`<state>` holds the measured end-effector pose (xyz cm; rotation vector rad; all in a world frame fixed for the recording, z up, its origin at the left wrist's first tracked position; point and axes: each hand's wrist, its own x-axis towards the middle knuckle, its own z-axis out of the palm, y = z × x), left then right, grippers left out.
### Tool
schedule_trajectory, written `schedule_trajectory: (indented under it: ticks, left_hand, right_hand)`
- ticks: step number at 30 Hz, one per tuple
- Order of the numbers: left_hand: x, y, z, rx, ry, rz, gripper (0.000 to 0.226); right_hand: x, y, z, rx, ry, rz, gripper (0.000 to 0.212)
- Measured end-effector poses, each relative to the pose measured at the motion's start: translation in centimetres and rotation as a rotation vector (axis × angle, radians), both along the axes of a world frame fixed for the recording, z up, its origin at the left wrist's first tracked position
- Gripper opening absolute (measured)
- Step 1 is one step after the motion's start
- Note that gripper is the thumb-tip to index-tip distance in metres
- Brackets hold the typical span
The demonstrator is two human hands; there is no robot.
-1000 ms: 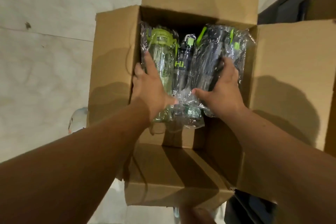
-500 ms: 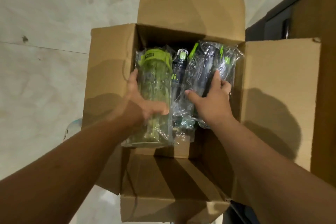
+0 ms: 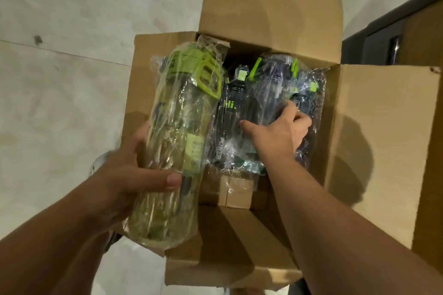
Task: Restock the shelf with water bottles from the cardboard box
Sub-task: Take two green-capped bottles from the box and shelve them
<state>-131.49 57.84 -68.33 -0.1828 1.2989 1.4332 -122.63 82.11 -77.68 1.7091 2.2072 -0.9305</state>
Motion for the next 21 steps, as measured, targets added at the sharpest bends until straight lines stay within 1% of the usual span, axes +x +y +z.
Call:
schedule_trajectory:
  ticks: [3, 5, 8, 10, 12, 14, 18, 20, 21]
  left_hand:
    - [0.5, -0.1, 0.2, -0.037, -0.022, 0.011, 0.11]
    - [0.7, -0.3, 0.9, -0.016, -0.043, 0.0, 0.111]
    - [0.5, -0.9, 2.9, -0.009, -0.061, 0.034, 0.109]
    - [-0.1, -1.2, 5.2, -0.016, -0.056, 0.073, 0.108]
    - [-1.0, -1.2, 8.7, -0.006, -0.021, 0.094, 0.105]
    - [-2.0, -1.2, 13.1, -0.036, 0.018, 0.136, 0.104]
    - [-4.8, -1.4, 24.4, -0.06, 0.108, 0.15, 0.119]
    - [-6.3, -1.6, 30.7, -0.016, 0.111, 0.193, 0.122]
    - [-7.0, -1.9, 33.9, 0.006, 0.111, 0.204, 0.123]
  right_hand:
    - [0.1, -0.7, 0.5, -0.051, 0.084, 0.02, 0.108]
    - [0.2, -0.9, 1.0, -0.054, 0.101, 0.026, 0.112]
    - [0.3, -1.2, 3.6, -0.123, 0.045, -0.013, 0.118]
    - [0.7, -1.5, 6.7, -0.161, 0.005, -0.013, 0.126]
    - [1.0, -2.1, 11.6, -0.162, 0.011, 0.024, 0.129]
    - [1.0, -2.9, 17.6, -0.142, 0.042, 0.08, 0.125]
    - [-1.2, -4.3, 32.3, -0.164, 0.097, 0.182, 0.107]
    - [-2.8, -4.9, 40.2, -0.157, 0.146, 0.253, 0.094]
    - [-3.5, -5.3, 44.1, -0.14, 0.171, 0.286, 0.093]
